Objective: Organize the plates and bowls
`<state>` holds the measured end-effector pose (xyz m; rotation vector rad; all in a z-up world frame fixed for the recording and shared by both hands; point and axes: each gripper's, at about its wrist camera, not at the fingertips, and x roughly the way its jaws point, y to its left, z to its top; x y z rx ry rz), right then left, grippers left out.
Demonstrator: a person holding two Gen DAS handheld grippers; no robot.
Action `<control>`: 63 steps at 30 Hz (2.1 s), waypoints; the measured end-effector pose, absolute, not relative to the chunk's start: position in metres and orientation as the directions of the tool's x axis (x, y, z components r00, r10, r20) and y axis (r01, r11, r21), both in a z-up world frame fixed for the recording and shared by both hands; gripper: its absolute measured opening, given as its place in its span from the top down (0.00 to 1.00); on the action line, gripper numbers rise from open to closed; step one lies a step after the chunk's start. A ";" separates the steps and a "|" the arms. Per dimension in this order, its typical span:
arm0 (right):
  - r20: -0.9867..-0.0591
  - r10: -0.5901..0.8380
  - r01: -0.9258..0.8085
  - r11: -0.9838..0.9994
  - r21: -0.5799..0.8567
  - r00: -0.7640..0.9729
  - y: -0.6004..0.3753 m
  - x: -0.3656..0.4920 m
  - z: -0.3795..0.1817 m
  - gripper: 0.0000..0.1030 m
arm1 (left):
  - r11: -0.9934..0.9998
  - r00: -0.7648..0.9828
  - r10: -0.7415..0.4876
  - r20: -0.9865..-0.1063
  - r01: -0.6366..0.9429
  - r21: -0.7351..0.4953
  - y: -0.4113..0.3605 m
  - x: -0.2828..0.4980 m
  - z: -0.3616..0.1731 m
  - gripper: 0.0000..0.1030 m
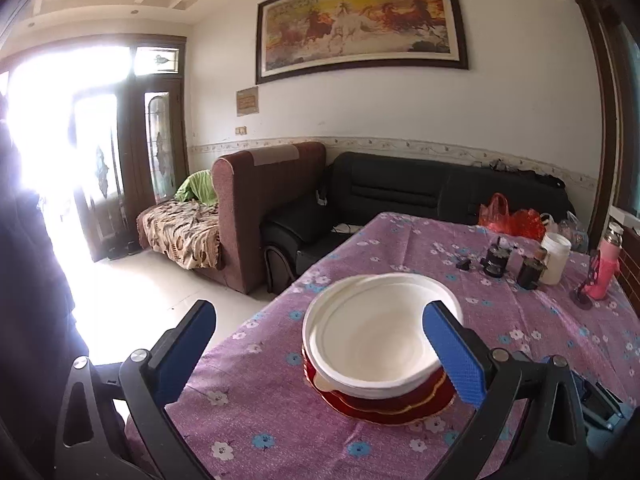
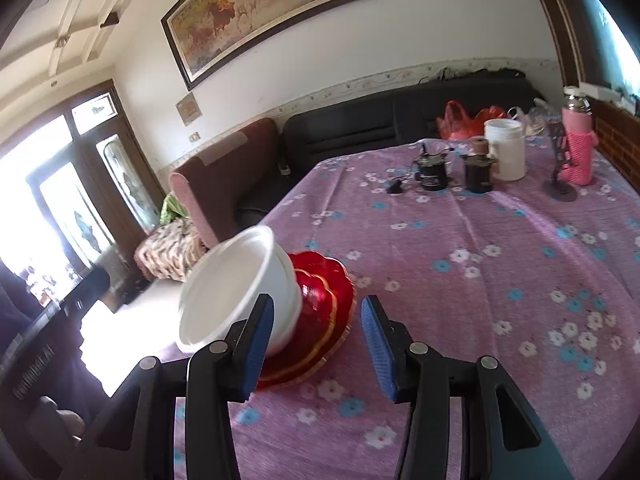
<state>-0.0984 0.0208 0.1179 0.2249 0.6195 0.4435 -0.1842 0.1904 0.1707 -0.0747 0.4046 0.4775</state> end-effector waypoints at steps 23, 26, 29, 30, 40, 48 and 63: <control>-0.509 0.457 -0.367 0.889 0.273 0.729 0.032 -0.121 0.109 0.35 | 0.893 0.757 0.399 -0.517 -0.449 0.032 0.190 -0.166 0.147 0.00; -0.521 0.446 -0.360 0.895 0.263 0.728 0.035 -0.119 0.106 0.35 | 0.891 0.754 0.399 -0.521 -0.453 0.026 0.193 -0.166 0.145 0.00; -0.528 0.426 -0.341 0.905 0.256 0.734 0.035 -0.116 0.104 0.35 | 0.888 0.750 0.397 -0.528 -0.459 0.017 0.198 -0.164 0.144 0.00; -0.532 0.420 -0.335 0.907 0.255 0.735 0.034 -0.115 0.103 0.35 | 0.887 0.748 0.399 -0.531 -0.462 0.015 0.199 -0.163 0.144 0.00; -0.533 0.373 -0.322 0.927 0.189 0.760 0.041 -0.123 0.102 0.34 | 0.876 0.753 0.426 -0.502 -0.483 0.018 0.195 -0.166 0.149 0.00; -0.524 0.375 -0.326 0.927 0.188 0.765 0.042 -0.128 0.100 0.31 | 0.876 0.757 0.414 -0.505 -0.482 -0.004 0.200 -0.170 0.145 0.00; -0.523 0.339 -0.331 0.937 0.113 0.782 0.060 -0.134 0.110 0.24 | 0.861 0.759 0.356 -0.545 -0.493 -0.125 0.237 -0.178 0.134 0.00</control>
